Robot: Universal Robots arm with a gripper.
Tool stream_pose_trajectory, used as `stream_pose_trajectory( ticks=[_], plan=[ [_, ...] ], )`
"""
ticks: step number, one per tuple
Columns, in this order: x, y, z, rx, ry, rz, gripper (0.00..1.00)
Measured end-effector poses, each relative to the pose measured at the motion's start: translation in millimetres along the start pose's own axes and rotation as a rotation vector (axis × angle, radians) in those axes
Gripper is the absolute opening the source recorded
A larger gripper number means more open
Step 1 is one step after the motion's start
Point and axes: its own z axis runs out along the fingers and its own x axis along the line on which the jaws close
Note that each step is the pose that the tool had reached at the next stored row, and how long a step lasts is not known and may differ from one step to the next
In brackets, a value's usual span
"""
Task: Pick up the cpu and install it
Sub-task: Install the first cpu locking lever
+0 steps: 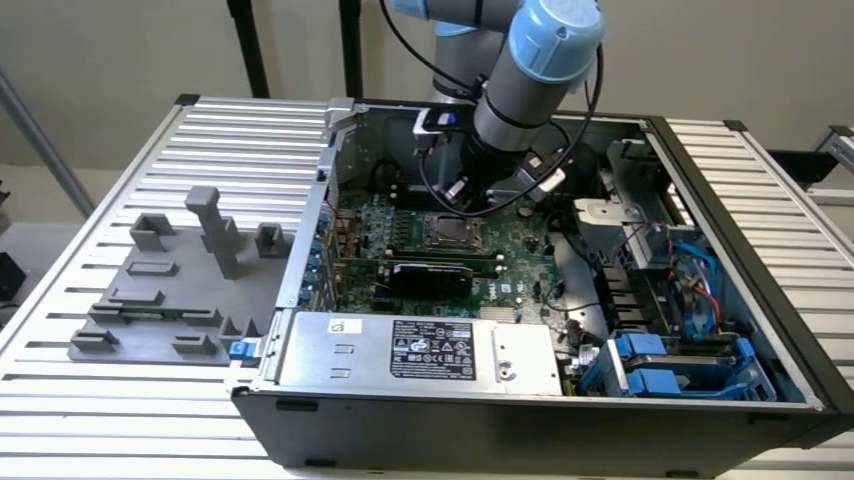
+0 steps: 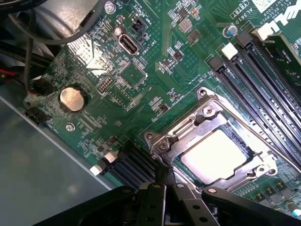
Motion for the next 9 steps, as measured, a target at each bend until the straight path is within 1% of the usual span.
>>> stream_pose_trajectory(
  ticks=[4, 9],
  plan=[
    [1.0, 1.2, 0.5, 0.0024, -0.0005, -0.009, 0.11],
    [1.3, 1.9, 1.2, 0.0076, 0.0031, -0.022, 0.11]
  ],
)
